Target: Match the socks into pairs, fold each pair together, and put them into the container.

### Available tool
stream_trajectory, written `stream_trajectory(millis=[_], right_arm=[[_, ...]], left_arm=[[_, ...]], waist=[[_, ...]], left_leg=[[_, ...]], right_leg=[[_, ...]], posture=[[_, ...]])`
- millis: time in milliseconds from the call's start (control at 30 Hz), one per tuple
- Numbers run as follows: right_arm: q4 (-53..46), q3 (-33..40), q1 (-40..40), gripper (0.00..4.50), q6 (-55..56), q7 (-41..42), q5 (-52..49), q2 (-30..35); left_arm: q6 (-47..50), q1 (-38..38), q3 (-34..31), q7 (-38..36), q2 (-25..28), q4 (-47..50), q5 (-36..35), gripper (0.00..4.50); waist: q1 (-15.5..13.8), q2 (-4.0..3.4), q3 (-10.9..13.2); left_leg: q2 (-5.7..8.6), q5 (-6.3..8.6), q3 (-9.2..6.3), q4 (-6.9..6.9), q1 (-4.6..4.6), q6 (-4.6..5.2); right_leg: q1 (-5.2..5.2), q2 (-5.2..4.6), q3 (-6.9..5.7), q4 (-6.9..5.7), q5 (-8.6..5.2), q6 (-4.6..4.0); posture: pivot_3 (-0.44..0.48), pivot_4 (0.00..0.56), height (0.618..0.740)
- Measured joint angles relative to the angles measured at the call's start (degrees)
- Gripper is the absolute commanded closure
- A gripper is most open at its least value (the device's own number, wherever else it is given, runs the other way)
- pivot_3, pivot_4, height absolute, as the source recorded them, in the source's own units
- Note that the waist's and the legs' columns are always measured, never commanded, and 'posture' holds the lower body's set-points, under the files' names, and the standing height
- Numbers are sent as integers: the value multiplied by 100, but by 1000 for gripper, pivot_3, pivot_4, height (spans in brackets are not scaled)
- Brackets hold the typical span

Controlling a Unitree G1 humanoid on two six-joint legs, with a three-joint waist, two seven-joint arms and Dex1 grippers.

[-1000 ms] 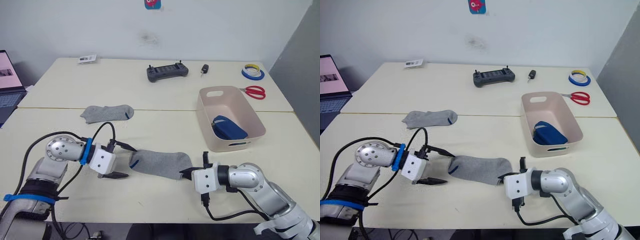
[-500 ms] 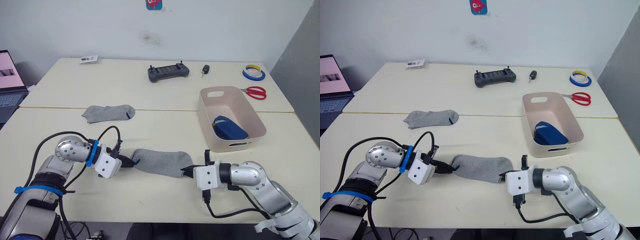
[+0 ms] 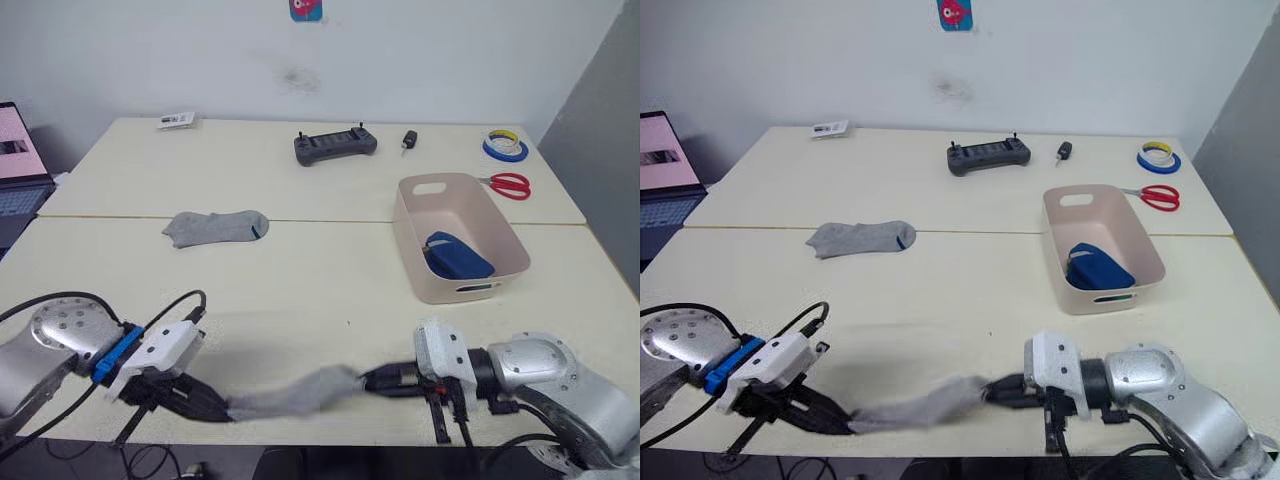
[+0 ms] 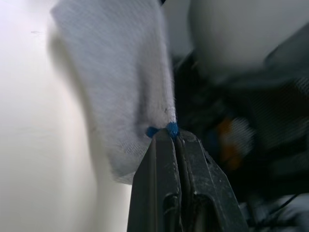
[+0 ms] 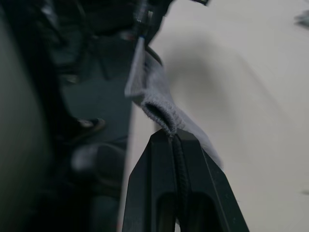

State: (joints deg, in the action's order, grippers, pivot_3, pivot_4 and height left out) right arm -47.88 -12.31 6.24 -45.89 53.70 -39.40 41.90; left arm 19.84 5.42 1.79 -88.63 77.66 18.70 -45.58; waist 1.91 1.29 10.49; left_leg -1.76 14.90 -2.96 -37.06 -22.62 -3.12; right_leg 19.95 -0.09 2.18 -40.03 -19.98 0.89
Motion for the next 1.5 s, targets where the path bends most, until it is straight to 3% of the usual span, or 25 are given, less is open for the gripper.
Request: stream_trajectory(millis=[133,367,833,1333,1367,1433,1500], right_arm=[[357,24,252,4500,-912,-686,-399,-190],[1574,-84,960,4500,-1680,-1751,-151,-868],[2272,-258,1367,4500,-1257,-2124,780,-1091],[2580,-258,1449,4500,-1400,-2168,1009,-1307],[2581,-248,1462,4268,-1414,-2176,1016,-1325],[2581,-238,1471,3829,-1430,-2218,1052,-1347],[2584,-221,1471,3099,-1429,-2258,1105,-1372]], left_arm=[[1176,-449,124,344,-152,-471,-4,4480],[2070,-1966,991,944,-1638,-1946,969,4480],[2187,-3100,1027,1570,-2640,-2915,1909,4480],[1695,-3626,1006,1698,-3101,-3417,2621,4480],[1694,-3626,989,1695,-3120,-3426,2622,4495],[1621,-3623,970,1691,-3149,-3442,2646,4071],[1398,-3618,964,1695,-3176,-3443,2715,3559]], waist=[[-3,0,0],[-5,5,-2],[-15,5,-3],[-12,0,-9],[-12,0,-9],[-16,0,-9],[-16,0,-9]], left_leg=[[8,0,4,2,-6,1],[7,0,6,-1,-29,1],[9,0,1,-5,-26,1],[10,-1,1,-5,-22,1],[10,-1,1,-5,-22,1],[10,-1,1,-6,-24,1],[11,-1,2,-6,-23,1]], right_leg=[[13,22,4,-2,0,0],[37,34,12,-1,1,-1],[33,14,9,-9,1,-1],[29,2,10,-11,1,-1],[29,2,9,-11,1,-1],[29,1,8,-11,1,-1],[29,-2,9,-11,1,-1]], posture=[[0,150,740],[0,150,740],[0,150,740],[0,150,740],[0,150,740],[0,150,740],[0,150,740]])
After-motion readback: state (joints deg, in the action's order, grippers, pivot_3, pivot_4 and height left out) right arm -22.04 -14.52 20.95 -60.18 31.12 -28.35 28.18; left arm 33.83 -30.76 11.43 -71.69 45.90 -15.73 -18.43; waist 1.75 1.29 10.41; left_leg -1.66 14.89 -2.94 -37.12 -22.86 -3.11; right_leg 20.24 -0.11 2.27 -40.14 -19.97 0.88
